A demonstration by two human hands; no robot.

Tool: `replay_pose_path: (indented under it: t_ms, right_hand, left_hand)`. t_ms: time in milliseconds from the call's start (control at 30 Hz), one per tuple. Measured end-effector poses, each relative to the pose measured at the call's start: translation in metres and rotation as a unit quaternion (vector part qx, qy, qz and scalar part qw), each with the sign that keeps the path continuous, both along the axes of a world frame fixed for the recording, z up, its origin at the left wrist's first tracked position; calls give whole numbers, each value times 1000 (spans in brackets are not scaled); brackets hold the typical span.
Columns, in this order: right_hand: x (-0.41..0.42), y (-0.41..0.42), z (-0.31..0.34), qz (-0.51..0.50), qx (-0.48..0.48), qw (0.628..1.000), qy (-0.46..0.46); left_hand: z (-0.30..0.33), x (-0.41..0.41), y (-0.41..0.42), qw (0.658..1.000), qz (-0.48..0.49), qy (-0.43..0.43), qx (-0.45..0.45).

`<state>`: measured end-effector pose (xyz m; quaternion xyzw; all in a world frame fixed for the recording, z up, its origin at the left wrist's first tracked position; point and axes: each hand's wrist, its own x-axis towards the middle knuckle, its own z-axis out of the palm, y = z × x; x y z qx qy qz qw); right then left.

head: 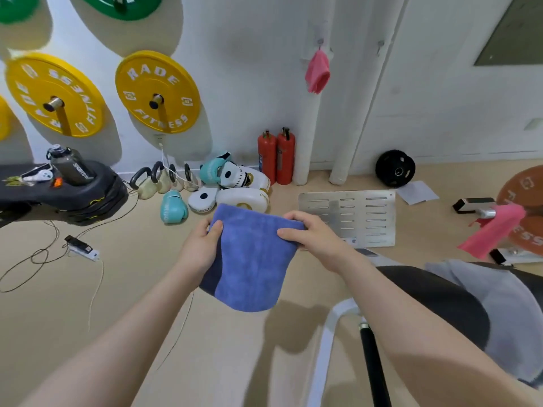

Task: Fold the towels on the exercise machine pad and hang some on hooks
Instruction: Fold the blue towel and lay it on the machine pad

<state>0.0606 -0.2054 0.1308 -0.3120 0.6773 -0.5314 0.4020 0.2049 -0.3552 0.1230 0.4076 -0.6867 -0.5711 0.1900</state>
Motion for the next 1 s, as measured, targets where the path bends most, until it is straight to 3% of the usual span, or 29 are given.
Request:
replay_pose_path:
  t_ms: [133,267,400,500,733,1000]
  right_hand:
    - [-15,-39,9,-33,13,997,71]
    - [-61,-61,6,-83,52,980,173]
    - [-131,-91,-1,-136,62,972,183]
    - [-193,-127,0,-119,52,976,176]
    - [-352,-199,45,-78,89,979,164]
    - [-474,-307,56,5,106,964,243]
  left_hand:
    - [-7,-26,-57,998,-24,-42,-42]
    - [-7,-88,-76,990,-127,-7,-64]
    - [5,-162,-85,952,-277,27,-130]
    - [13,-232,-106,919,-352,61,-167]
    - [41,-398,-182,907,-363,35,-210]
    - [47,-517,-302,891,-436,5,-130]
